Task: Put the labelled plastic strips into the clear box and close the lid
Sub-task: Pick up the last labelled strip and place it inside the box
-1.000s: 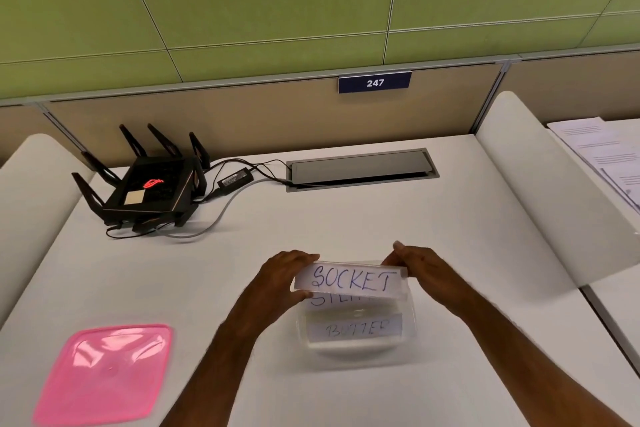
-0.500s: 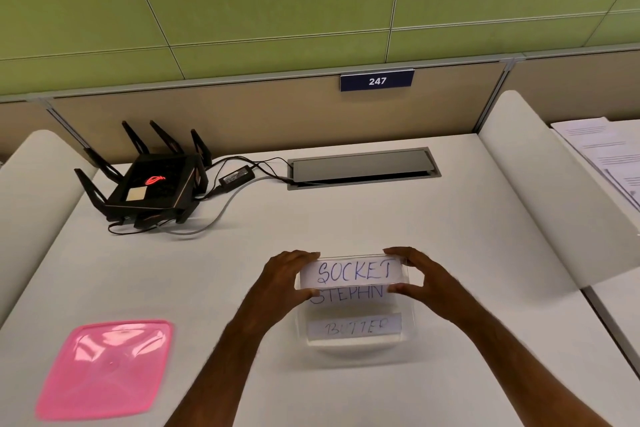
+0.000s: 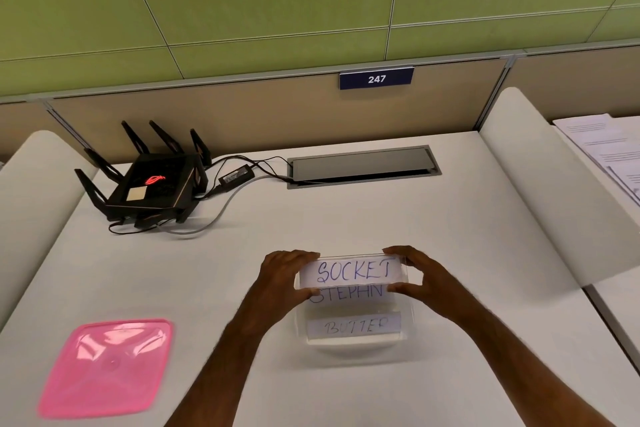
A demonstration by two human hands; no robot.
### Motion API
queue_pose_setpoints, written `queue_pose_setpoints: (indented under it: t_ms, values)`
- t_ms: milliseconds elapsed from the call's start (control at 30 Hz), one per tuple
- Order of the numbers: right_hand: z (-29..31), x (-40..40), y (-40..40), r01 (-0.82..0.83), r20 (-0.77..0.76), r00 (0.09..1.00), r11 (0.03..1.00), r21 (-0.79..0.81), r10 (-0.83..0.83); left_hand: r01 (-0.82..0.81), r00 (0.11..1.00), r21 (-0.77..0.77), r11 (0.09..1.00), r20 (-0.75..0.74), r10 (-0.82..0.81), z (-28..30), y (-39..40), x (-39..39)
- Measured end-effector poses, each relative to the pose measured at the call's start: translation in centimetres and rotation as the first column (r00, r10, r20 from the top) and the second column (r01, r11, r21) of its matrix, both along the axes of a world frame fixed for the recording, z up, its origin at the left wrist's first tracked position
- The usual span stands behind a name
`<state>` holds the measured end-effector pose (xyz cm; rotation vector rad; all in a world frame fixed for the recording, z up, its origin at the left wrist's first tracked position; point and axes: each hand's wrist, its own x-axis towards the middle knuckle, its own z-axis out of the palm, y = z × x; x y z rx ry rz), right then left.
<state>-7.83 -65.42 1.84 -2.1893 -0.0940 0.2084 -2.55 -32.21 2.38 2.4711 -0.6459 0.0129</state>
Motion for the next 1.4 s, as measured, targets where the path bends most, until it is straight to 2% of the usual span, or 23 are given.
queue_pose_setpoints:
  t_ms: [133, 367, 533, 700, 800, 967, 1233, 1400]
  values:
    - [0.2, 0.5, -0.1, -0.028, 0.025, 0.999, 0.999, -0.031, 0.029, 0.021, 1.000, 0.016, 1.000, 0.004, -0.021, 0.3, -0.1, 0.3]
    - [0.2, 2.0, -0.1, -0.088, 0.040, 0.994, 0.967, -0.240, 0.101, 0.038, 0.989, 0.038, 0.999, -0.143, -0.033, -0.2, -0.3, 0.2]
    - [-0.4, 1.9, -0.2, -0.151, -0.021, 0.988, 0.930, -0.336, 0.153, 0.038, 0.976, 0.036, 0.999, -0.217, -0.029, -1.3, -0.2, -0.1]
    - [-1.2, 0.6, -0.5, -0.170, 0.085, 0.971, 0.894, -0.415, 0.224, 0.019, 0.965, 0.015, 1.000, -0.264, -0.015, -2.8, -0.3, -1.3]
    - [-1.5, 0.2, -0.2, -0.196, 0.112, 0.958, 0.886, -0.420, 0.265, 0.029, 0.968, 0.030, 0.999, -0.251, -0.020, -3.6, -0.5, -2.0]
    - [-2.3, -0.8, -0.6, -0.210, 0.117, 0.950, 0.867, -0.452, 0.291, 0.047, 0.996, 0.087, 0.995, -0.077, -0.040, -4.6, -1.6, -3.2]
    - [-3.3, -0.9, -0.1, -0.186, 0.138, 0.941, 0.815, -0.549, 0.308, 0.033, 0.971, 0.224, 0.974, -0.237, 0.021, -5.4, -1.9, -3.6]
    - [-4.5, -1.6, 1.1, -0.222, 0.093, 0.941, 0.802, -0.555, 0.325, 0.066, 0.976, 0.183, 0.981, -0.219, -0.025, -6.3, -1.4, -4.1]
